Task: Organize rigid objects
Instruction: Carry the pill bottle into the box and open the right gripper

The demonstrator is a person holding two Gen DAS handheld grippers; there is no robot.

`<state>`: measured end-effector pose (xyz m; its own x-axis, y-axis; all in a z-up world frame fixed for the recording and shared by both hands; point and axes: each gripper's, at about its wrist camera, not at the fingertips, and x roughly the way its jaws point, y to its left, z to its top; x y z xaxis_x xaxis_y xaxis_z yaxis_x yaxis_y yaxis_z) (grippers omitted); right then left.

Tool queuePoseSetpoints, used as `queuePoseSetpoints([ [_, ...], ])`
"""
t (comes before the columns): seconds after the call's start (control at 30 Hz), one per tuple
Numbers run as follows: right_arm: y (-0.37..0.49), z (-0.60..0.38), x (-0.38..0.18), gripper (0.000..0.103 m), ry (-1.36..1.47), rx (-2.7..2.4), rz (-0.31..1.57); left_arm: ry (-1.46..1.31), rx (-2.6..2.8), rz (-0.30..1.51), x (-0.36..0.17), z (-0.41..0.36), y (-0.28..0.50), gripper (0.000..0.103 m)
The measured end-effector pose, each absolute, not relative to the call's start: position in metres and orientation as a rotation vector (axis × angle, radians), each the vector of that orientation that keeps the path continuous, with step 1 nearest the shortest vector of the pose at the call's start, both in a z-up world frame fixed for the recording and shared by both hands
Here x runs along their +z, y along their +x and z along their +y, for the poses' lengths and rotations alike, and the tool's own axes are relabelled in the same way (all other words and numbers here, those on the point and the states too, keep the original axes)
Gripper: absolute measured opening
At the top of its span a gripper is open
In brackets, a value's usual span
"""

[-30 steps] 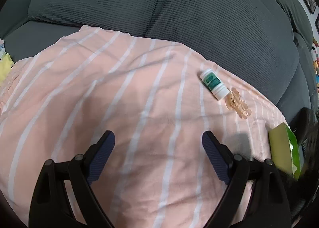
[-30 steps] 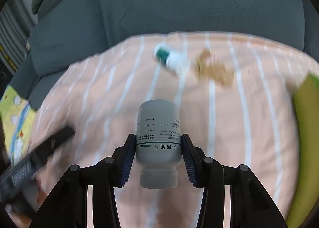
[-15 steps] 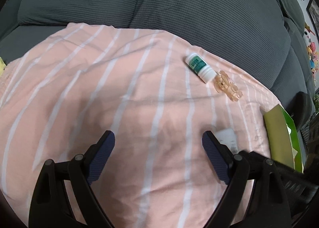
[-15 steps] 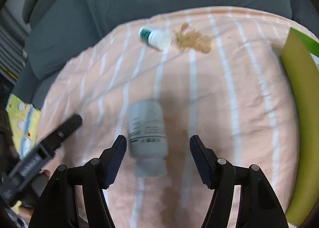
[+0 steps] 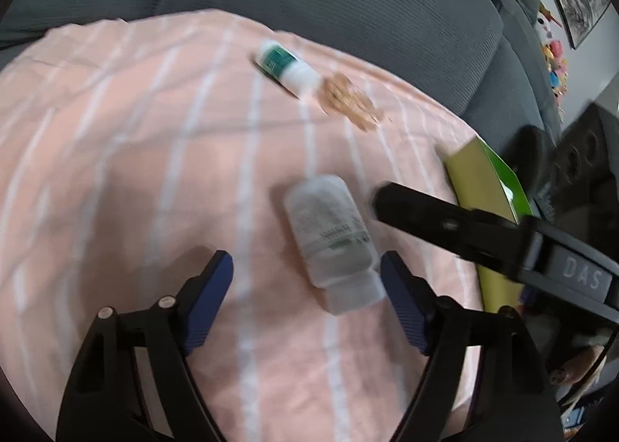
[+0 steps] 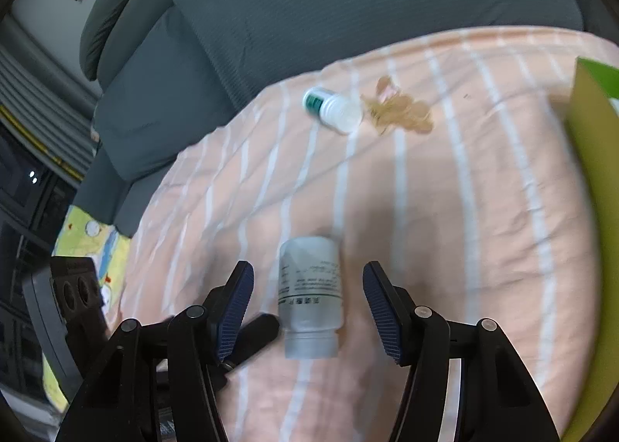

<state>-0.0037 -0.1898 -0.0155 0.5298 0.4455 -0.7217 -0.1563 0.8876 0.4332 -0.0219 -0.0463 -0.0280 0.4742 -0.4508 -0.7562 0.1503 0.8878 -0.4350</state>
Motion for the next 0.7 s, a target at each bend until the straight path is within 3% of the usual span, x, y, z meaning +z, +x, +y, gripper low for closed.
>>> queuePoseSetpoints([
  [0.13, 0.006, -0.184, -0.031, 0.060, 0.352, 0.372, 1.014, -0.313, -0.399, 1.044, -0.036, -0.057, -0.019, 0.066],
  [0.17, 0.008, -0.182, -0.036, 0.055, 0.359, 0.376, 1.031, -0.329, -0.423, 1.053, -0.039, -0.059, -0.018, 0.060],
  [0.2, 0.009, -0.180, -0.041, 0.053, 0.367, 0.386, 1.050, -0.355, -0.452, 1.064, -0.041, -0.060, -0.016, 0.047],
  [0.4, 0.006, -0.186, -0.051, 0.049, 0.432, 0.371, 1.057, -0.300, -0.453, 1.017, -0.029, -0.071, -0.020, 0.044],
  [0.7, -0.021, -0.210, -0.001, 0.049, 0.455, 0.347, 0.882, -0.177, -0.516, 0.813, 0.024, -0.101, -0.038, 0.044],
])
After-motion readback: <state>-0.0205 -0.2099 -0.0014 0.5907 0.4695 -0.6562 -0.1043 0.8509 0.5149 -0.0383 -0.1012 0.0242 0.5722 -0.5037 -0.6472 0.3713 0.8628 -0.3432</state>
